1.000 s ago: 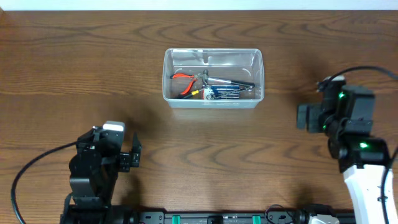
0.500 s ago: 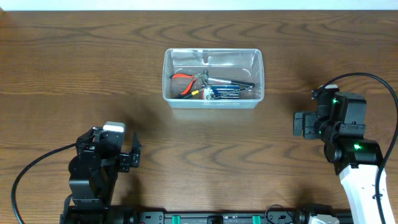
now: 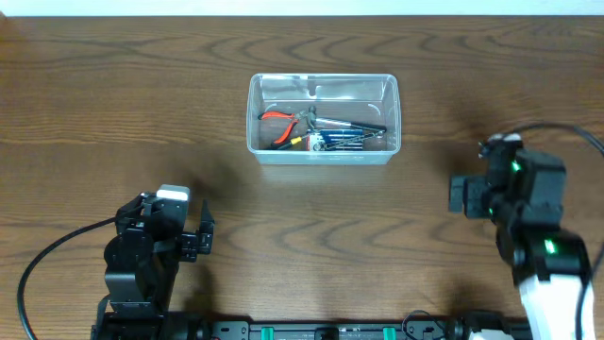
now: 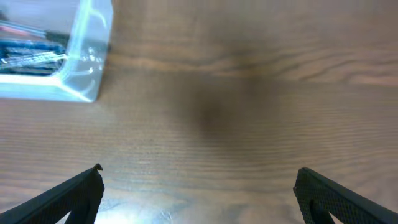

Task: Pack container

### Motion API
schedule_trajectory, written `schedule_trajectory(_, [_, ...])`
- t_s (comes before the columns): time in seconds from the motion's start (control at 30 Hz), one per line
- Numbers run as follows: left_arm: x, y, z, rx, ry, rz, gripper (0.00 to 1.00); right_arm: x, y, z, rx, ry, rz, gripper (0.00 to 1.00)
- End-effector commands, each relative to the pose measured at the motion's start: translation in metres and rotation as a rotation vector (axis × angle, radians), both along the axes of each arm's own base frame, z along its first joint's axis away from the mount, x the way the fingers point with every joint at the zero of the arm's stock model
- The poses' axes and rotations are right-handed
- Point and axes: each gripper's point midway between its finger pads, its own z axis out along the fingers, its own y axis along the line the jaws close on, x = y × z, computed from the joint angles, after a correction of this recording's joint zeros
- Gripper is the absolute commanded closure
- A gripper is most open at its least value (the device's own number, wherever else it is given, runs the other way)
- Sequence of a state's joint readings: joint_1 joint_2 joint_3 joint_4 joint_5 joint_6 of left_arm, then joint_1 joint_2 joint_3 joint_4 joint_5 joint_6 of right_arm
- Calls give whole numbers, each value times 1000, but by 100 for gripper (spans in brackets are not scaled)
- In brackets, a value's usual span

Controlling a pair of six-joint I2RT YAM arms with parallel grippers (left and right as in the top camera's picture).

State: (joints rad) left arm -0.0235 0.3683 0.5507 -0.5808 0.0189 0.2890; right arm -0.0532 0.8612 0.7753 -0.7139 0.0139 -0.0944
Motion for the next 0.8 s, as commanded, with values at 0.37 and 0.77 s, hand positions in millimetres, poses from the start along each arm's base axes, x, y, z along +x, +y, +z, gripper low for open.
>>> schedule_trajectory(0.37, [-1,0,1,8,-1,-2,2,-62,18,72,-30,-665,85,1])
schedule_trajectory(0.77, [-1,0,1,8,-1,-2,2,-20,39,20,-26,-886,155,1])
